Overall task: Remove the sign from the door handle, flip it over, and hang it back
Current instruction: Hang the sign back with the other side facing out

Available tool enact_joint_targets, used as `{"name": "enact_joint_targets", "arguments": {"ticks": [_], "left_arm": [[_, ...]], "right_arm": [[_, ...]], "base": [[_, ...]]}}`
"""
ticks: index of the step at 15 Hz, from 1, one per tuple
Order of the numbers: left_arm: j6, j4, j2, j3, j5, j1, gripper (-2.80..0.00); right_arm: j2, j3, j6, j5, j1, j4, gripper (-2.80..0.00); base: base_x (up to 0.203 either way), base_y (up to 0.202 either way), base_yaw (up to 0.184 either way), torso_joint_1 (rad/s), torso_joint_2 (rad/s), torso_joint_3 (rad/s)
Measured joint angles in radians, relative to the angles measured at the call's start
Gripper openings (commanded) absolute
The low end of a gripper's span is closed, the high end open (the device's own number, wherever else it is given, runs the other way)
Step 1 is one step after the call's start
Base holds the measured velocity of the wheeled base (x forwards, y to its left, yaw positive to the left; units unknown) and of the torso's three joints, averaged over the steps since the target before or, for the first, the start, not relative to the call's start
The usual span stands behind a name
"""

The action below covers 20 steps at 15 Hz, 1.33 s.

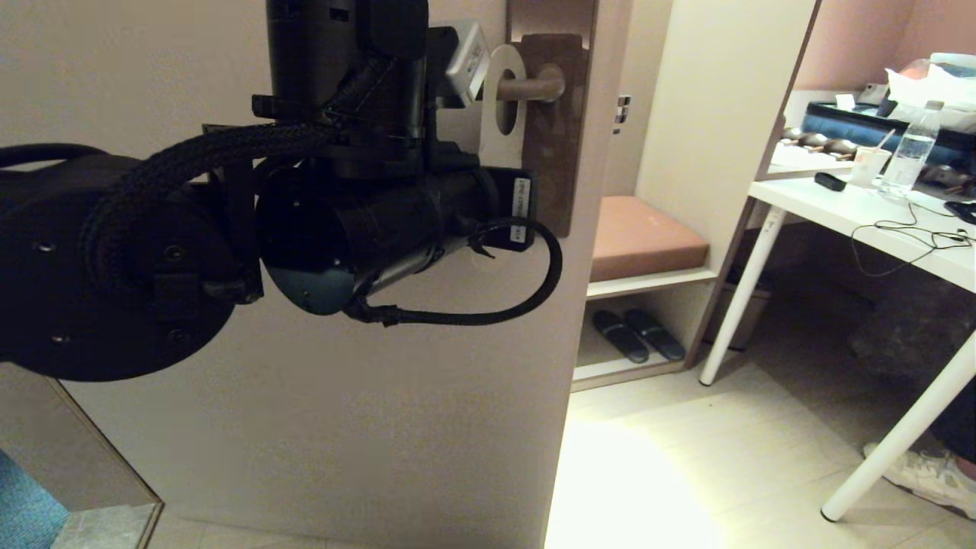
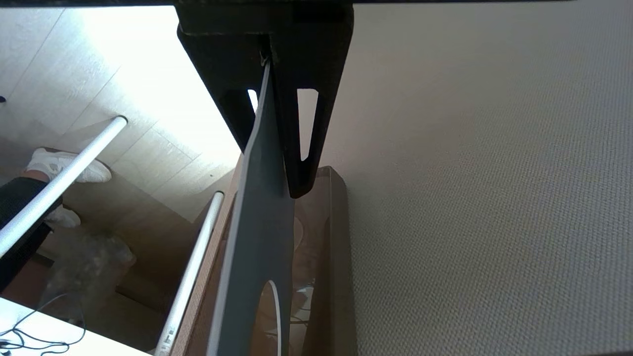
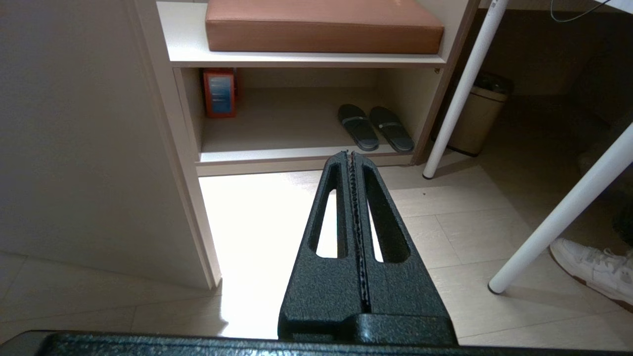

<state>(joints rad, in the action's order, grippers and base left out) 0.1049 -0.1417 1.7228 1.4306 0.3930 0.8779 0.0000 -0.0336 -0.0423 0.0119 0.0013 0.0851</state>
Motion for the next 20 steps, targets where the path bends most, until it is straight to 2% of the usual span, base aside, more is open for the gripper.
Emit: {"name": "enact_joint_targets", "arguments": {"ticks": [1, 9, 12, 20], "left_arm": [[0.0, 0.0, 0.0, -0.001, 0.001, 0.0, 0.0], [-0.002, -0.002, -0.004, -0.006, 0.0, 0.014, 0.0], [-0.001, -0.05, -0.016, -0.015, 0.001, 0.026, 0.0], [0.0, -0.073, -0.154, -0.172, 0.0, 0.028, 0.0]], "right_arm": [[0.0, 0.0, 0.0, 0.0, 0.0, 0.0, -2.8], [0.0, 0.0, 0.0, 0.0, 0.0, 0.0, -2.8], [0.0, 0.0, 0.0, 0.0, 0.0, 0.0, -2.8], [0.0, 0.0, 0.0, 0.0, 0.0, 0.0, -2.8]], "base": [[0.0, 0.0, 0.0, 0.0, 0.0, 0.0], [0.0, 0.0, 0.0, 0.0, 0.0, 0.0], [0.0, 0.0, 0.0, 0.0, 0.0, 0.0], [0.0, 0.0, 0.0, 0.0, 0.0, 0.0]]}}
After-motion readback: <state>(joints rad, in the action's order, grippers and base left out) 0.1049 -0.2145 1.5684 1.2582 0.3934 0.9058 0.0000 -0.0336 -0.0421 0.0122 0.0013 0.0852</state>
